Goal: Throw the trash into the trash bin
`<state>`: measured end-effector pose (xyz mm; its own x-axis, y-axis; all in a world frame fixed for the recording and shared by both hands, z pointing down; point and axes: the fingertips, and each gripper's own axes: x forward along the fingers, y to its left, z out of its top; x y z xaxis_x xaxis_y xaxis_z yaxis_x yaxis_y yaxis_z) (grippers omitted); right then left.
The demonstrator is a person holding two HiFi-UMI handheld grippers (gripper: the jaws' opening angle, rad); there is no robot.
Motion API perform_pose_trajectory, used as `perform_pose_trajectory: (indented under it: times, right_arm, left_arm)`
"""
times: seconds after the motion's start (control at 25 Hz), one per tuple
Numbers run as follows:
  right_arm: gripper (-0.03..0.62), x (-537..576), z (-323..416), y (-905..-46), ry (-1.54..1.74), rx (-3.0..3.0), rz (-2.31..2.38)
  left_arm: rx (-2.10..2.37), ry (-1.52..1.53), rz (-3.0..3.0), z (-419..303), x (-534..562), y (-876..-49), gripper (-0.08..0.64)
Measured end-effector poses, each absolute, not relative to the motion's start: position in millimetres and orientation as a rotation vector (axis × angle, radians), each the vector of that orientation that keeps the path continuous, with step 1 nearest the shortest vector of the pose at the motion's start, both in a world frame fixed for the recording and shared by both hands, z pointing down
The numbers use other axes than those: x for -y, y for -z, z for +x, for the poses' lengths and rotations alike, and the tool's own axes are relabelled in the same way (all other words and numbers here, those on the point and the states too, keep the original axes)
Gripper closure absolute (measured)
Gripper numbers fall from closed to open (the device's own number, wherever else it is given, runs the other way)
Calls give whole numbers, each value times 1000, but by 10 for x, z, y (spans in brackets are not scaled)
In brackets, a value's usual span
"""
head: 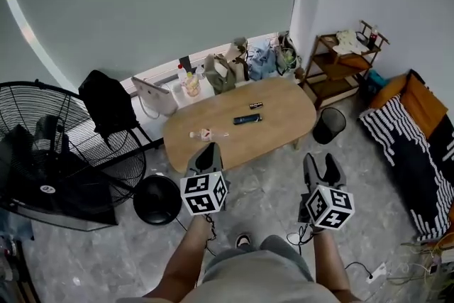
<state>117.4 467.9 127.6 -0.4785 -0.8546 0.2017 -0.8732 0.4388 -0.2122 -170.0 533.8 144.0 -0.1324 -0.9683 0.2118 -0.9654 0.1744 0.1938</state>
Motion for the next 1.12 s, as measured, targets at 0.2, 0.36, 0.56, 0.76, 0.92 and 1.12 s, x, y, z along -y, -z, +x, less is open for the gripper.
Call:
perform_pose_trajectory:
  times: [0.2,0.36,0.56,0.76,0.92,1.12]
  right_arm:
    - [318,-4287,1020,-1422,-496,2603,1550]
    - [318,-3847,898,-1512,-510,2613,1515]
    - [318,-3067,667,-1568,-515,2650,1427]
    - [316,-2132,391,-1494,-509,2695,1298]
    - [316,-1392,193,-1479,-511,2711,1193]
    - [314,-605,21,-1504,-509,2725,1091]
  left_arm:
    - [2176,-23,1849,-1798,-5037,-1488,547]
    - [2215,-21,1793,-1945,-4808,-1561,547]
    - [2285,7,1640,-2185,-4428,-1732,547]
    - [2347,16,1511,-2322,-3817,-1716,547]
    - [2384,19,1428,-2395,-3247,-1678,548]
    - [2428,26,1346,-2437,-2665,-1670,546]
